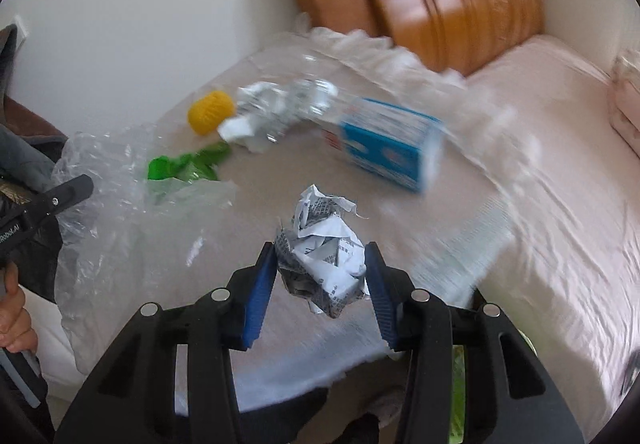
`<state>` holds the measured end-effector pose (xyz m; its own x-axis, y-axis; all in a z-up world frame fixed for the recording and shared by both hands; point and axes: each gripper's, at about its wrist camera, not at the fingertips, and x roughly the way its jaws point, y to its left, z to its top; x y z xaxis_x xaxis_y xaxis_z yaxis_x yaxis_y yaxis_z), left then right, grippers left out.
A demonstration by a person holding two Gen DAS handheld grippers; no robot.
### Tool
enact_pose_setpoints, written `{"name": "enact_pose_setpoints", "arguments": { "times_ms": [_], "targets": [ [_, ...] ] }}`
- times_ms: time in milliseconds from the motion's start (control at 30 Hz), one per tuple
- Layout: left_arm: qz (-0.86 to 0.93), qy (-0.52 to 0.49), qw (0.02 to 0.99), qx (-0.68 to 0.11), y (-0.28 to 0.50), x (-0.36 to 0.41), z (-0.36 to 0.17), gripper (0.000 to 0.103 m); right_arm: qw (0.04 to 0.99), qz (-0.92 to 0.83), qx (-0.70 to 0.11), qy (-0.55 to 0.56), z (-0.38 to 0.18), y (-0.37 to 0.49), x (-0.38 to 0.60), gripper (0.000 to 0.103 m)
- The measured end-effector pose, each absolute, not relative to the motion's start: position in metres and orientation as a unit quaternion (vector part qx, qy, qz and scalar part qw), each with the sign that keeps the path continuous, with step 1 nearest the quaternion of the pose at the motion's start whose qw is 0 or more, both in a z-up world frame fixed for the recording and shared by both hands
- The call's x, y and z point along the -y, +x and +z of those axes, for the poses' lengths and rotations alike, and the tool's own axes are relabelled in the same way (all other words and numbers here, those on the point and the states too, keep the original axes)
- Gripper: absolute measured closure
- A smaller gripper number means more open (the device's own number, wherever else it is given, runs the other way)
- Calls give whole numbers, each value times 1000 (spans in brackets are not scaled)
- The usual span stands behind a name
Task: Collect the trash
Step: 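Carry the bag and paper to the green wastebasket and open both tools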
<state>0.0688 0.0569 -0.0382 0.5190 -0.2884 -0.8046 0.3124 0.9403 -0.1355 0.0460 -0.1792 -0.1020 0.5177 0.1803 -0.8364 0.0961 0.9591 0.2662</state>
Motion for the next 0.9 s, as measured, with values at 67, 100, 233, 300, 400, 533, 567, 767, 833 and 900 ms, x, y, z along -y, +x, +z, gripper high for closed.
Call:
{"name": "enact_pose_setpoints", "arguments": {
  "times_ms": [67, 100, 233, 300, 400, 533, 567, 767, 833, 900],
  "targets": [
    [-192, 22, 865, -462, 58, -37, -39, 87, 858, 9, -493, 147, -102, 24, 194, 57],
    [-199, 26, 863, -463, 53, -29, -40, 87, 857, 4, -493, 149, -102, 16, 199, 57],
    [-227, 45, 856, -462, 36, 3, -40, 87, 855, -19, -493, 159, -104, -14, 224, 56],
    [-238, 54, 853, -462, 27, 17, -41, 87, 856, -28, -491, 163, -105, -25, 234, 56],
    [-249, 71, 846, -466, 17, 39, -45, 87, 857, -36, -486, 169, -104, -43, 245, 56],
    [-274, 99, 829, -477, 0, 74, -55, 87, 855, -68, -480, 186, -107, -76, 273, 56],
    [-281, 104, 824, -480, -3, 82, -58, 87, 853, -76, -480, 190, -108, -82, 280, 56],
    [-338, 151, 781, -504, -38, 162, -100, 87, 830, -147, -494, 212, -134, -148, 335, 56],
    [-351, 164, 762, -518, -48, 190, -122, 87, 819, -163, -503, 222, -147, -167, 351, 56],
    [-363, 170, 748, -529, -55, 211, -140, 87, 810, -177, -510, 228, -159, -183, 364, 56]
  ]
}}
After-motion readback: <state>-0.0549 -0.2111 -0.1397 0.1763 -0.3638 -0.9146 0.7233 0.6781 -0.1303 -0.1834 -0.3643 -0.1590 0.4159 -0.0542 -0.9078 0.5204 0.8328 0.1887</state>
